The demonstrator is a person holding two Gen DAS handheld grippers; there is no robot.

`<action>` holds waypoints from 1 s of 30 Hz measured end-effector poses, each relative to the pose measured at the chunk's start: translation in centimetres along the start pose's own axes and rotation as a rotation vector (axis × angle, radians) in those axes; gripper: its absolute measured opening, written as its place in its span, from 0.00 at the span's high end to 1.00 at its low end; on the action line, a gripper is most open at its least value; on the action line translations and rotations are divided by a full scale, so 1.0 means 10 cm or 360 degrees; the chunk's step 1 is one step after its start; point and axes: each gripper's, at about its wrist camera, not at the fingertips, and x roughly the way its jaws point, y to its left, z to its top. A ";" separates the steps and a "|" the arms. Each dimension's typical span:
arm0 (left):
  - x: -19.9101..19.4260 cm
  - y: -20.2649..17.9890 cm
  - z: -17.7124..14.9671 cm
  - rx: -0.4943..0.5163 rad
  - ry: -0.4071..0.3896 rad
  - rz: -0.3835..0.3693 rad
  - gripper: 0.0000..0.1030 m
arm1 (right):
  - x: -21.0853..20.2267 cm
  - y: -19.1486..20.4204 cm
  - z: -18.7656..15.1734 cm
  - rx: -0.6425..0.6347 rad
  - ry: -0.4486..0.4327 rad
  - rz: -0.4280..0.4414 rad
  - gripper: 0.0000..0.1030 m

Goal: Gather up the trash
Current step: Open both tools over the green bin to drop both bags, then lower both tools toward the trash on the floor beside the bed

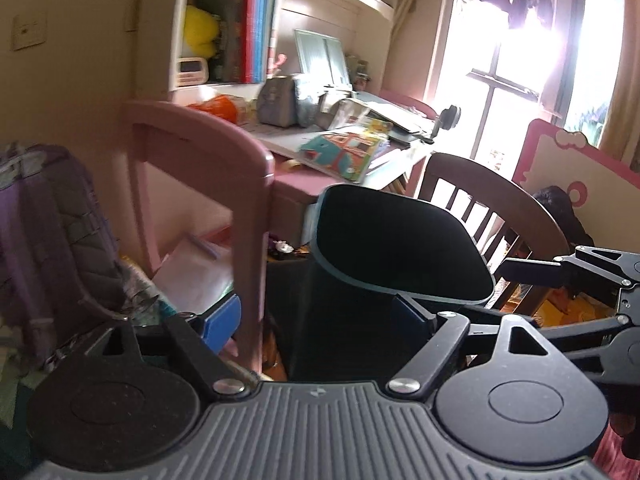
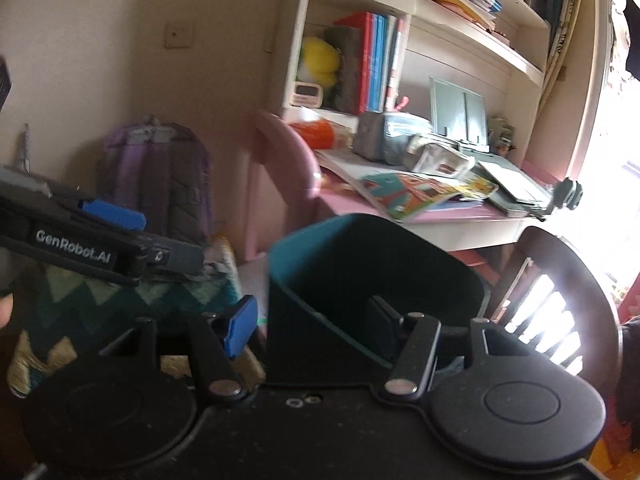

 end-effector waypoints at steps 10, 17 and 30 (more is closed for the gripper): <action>-0.62 0.66 -0.55 -0.0053 -0.0019 0.0026 0.04 | 0.03 0.72 -0.06 0.0111 -0.0059 0.0341 0.40; -0.90 1.33 -1.18 -0.0122 -0.0023 0.0125 0.01 | 0.39 1.38 -0.31 0.0030 0.0067 0.0527 0.38; -0.63 2.82 -2.77 -0.0177 0.0292 0.0332 0.01 | 1.64 2.76 -1.33 -0.0048 0.0530 0.0699 0.38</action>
